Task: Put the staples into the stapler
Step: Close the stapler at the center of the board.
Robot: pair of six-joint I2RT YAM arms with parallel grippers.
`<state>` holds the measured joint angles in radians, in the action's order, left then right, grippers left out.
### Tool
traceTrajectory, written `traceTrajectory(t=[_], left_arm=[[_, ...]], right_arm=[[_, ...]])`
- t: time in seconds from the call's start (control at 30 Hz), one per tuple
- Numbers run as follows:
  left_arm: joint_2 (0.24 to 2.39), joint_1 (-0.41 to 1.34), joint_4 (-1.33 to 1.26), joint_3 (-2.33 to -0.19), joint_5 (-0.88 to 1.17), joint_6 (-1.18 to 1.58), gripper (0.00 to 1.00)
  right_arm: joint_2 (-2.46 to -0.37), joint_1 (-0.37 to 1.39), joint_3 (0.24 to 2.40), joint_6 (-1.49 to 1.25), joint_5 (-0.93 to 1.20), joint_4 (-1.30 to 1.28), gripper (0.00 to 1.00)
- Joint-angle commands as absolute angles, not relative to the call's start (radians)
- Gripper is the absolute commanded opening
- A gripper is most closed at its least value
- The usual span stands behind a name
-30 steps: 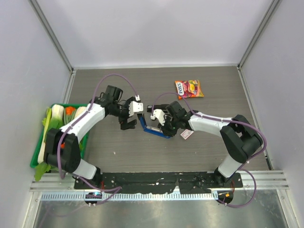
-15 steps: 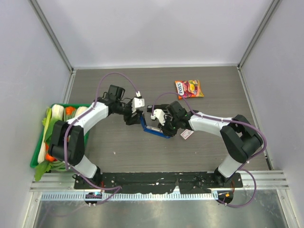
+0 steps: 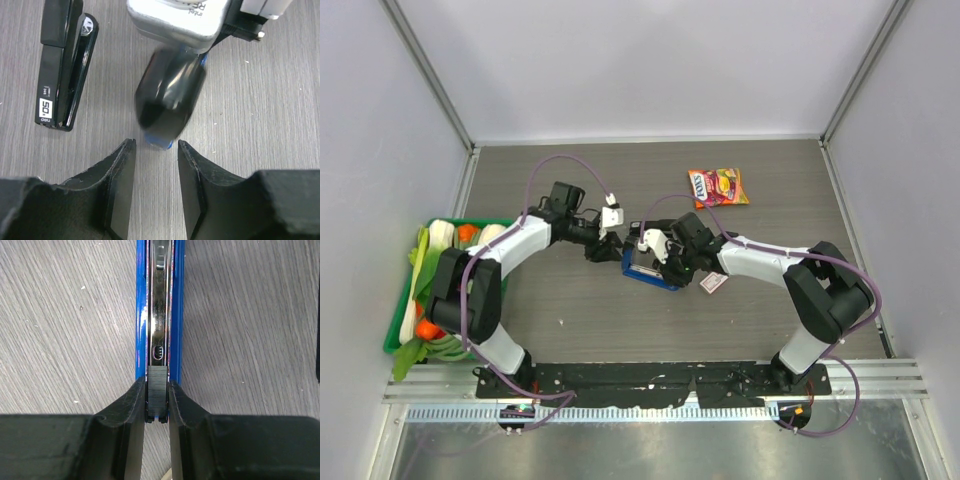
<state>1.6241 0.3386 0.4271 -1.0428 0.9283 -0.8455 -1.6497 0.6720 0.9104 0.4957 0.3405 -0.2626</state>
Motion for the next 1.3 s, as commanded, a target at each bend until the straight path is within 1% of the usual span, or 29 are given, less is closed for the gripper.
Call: traceTrajectory(t=[0.0, 0.1, 0.2, 0.23, 0.27, 0.3, 0.37, 0.43, 0.57, 0.67, 0.7, 0.77, 0.8, 0.87, 0.9, 0.97, 1.0, 1.1, 1.13, 1.27], left_arm=[[1.611, 0.334, 0.397, -1.028, 1.009, -0.87, 0.43], [1.617, 0.336, 0.406, -1.028, 1.031, -0.874, 0.43], [1.626, 0.337, 0.414, -1.037, 1.045, -0.876, 0.45], [1.628, 0.337, 0.416, -1.038, 1.045, -0.876, 0.54], [1.629, 0.337, 0.416, -1.04, 1.042, -0.874, 0.57], [1.631, 0.336, 0.419, -1.042, 1.04, -0.874, 0.63], [1.64, 0.337, 0.422, -1.051, 1.035, -0.874, 0.69], [1.644, 0.341, 0.429, -1.061, 1.037, -0.874, 0.71], [1.669, 0.345, 0.446, -1.088, 1.043, -0.877, 0.7], [1.697, 0.353, 0.463, -1.117, 1.06, -0.877, 0.64], [1.715, 0.356, 0.471, -1.124, 1.058, -0.877, 0.6], [1.729, 0.36, 0.479, -1.144, 1.06, -0.879, 0.55], [1.742, 0.365, 0.5, -1.15, 1.058, -0.89, 0.49], [1.756, 0.368, 0.521, -1.173, 1.061, -0.916, 0.45], [1.762, 0.37, 0.543, -1.18, 1.066, -0.926, 0.41], [1.776, 0.368, 0.566, -1.193, 1.083, -0.957, 0.37], [1.782, 0.371, 0.587, -1.195, 1.089, -0.966, 0.25], [1.792, 0.373, 0.626, -1.203, 1.103, -0.991, 0.0], [1.795, 0.374, 0.633, -1.203, 1.104, -0.996, 0.0], [1.772, 0.373, 0.661, -1.19, 1.109, -1.012, 0.0]], right_arm=[[-1.647, 0.667, 0.893, 0.506, 0.319, -0.273, 0.01], [-1.649, 0.666, 0.893, 0.506, 0.319, -0.273, 0.01], [-1.648, 0.667, 0.893, 0.508, 0.321, -0.273, 0.01], [-1.646, 0.669, 0.893, 0.509, 0.322, -0.275, 0.01], [-1.646, 0.667, 0.893, 0.512, 0.325, -0.275, 0.01], [-1.641, 0.667, 0.891, 0.515, 0.327, -0.278, 0.01], [-1.637, 0.667, 0.888, 0.523, 0.328, -0.275, 0.01], [-1.634, 0.669, 0.885, 0.526, 0.328, -0.268, 0.01], [-1.637, 0.667, 0.888, 0.534, 0.337, -0.279, 0.01], [-1.632, 0.667, 0.885, 0.546, 0.341, -0.278, 0.01], [-1.631, 0.666, 0.882, 0.549, 0.342, -0.278, 0.01], [-1.626, 0.667, 0.881, 0.552, 0.347, -0.276, 0.01], [-1.626, 0.667, 0.879, 0.551, 0.345, -0.275, 0.01], [-1.626, 0.667, 0.879, 0.551, 0.344, -0.275, 0.01], [-1.628, 0.667, 0.88, 0.549, 0.344, -0.275, 0.01], [-1.629, 0.667, 0.882, 0.551, 0.341, -0.275, 0.01], [-1.631, 0.667, 0.882, 0.549, 0.338, -0.273, 0.01], [-1.632, 0.667, 0.881, 0.551, 0.328, -0.267, 0.01], [-1.632, 0.667, 0.881, 0.551, 0.327, -0.264, 0.01], [-1.626, 0.667, 0.877, 0.552, 0.316, -0.261, 0.05]])
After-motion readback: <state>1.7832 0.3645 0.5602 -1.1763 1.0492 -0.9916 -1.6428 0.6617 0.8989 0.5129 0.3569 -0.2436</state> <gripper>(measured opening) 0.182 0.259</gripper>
